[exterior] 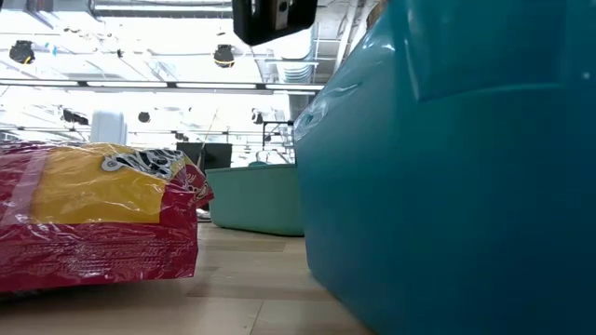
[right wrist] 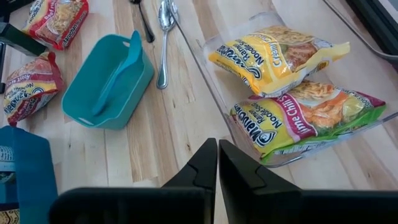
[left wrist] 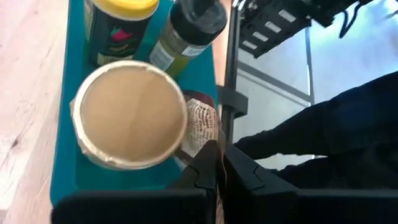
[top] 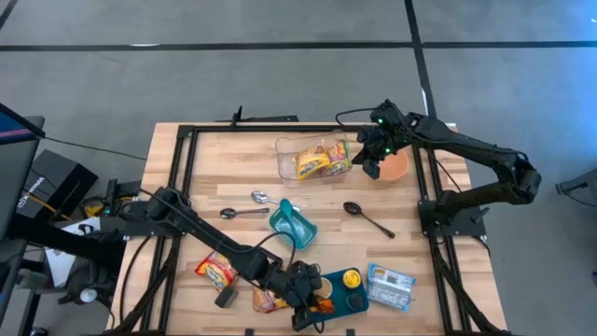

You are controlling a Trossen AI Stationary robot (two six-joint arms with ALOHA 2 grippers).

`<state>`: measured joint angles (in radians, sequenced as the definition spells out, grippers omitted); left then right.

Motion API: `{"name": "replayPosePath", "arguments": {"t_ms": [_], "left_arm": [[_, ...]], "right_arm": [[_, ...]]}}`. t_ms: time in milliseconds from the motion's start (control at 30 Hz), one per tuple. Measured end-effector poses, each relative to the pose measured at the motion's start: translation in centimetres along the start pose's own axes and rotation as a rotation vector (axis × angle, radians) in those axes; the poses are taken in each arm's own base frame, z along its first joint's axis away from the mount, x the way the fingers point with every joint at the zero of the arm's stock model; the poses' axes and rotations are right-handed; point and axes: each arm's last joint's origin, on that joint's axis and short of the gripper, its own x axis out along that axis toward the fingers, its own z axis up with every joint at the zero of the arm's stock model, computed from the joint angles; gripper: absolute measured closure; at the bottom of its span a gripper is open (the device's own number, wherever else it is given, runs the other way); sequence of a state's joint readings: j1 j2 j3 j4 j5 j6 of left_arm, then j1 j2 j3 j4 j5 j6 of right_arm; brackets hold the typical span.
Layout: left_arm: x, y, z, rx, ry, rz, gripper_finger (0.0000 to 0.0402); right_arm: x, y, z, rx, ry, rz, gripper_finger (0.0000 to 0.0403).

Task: Pick & Place Food Item
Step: Put the orange seasoning pack into the blue bin

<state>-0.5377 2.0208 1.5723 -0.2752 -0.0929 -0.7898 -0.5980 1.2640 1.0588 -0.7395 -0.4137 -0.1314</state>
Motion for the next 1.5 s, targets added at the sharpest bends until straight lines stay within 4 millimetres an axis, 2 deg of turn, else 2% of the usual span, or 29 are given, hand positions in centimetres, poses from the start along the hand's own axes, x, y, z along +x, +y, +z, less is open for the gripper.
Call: {"name": "replayPosePath", "arguments": {"t_ms": [833, 1333, 1500], "left_arm": [[-0.12, -0.13, 0.08, -0.002, 0.009, -0.023, 0.0395], [-0.14, -0.07, 0.16, -0.003, 0.008, -0.022, 0.0325], [-0.11, 0.03, 0.71, -0.012, -0.02, -0.039, 0.0314]], "right_arm": [[0.0, -0.02, 0.15, -0.014, -0.014, -0.002, 0.0392], [-0.01, -0.01, 0.14, -0.014, -0.014, -0.002, 0.0392], [-0.01, -0.01, 0.14, -0.014, -0.014, -0.002, 0.0392]]}}
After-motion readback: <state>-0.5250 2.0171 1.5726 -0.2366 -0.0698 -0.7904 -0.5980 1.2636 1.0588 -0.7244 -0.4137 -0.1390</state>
